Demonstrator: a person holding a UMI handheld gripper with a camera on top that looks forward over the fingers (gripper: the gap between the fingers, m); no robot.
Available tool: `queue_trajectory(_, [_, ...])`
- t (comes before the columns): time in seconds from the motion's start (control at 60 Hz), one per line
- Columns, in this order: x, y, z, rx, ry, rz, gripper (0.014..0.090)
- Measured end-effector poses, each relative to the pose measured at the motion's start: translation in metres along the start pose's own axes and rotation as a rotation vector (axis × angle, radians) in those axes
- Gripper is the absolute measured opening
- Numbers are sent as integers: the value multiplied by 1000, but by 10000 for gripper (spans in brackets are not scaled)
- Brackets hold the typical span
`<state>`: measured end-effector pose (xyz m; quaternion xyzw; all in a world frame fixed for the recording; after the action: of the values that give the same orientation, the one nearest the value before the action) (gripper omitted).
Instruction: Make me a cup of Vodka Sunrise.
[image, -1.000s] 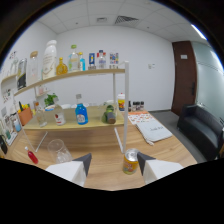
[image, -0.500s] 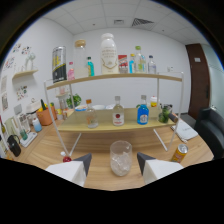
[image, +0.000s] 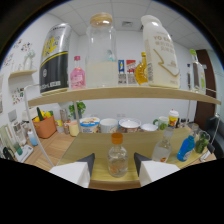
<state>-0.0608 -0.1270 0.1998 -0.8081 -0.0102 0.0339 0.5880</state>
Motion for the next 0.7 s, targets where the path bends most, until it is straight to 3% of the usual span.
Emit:
queue_trajectory(0.1, [1, 2, 16, -23, 19, 6, 501])
queue_trajectory(0.183, [7, 3, 20, -31, 56, 3, 370])
queue_trajectory(0.483, [7, 4, 19, -71, 48, -20, 351])
queue_trajectory(0.7, [-2, -24, -25, -11, 21, -34, 353])
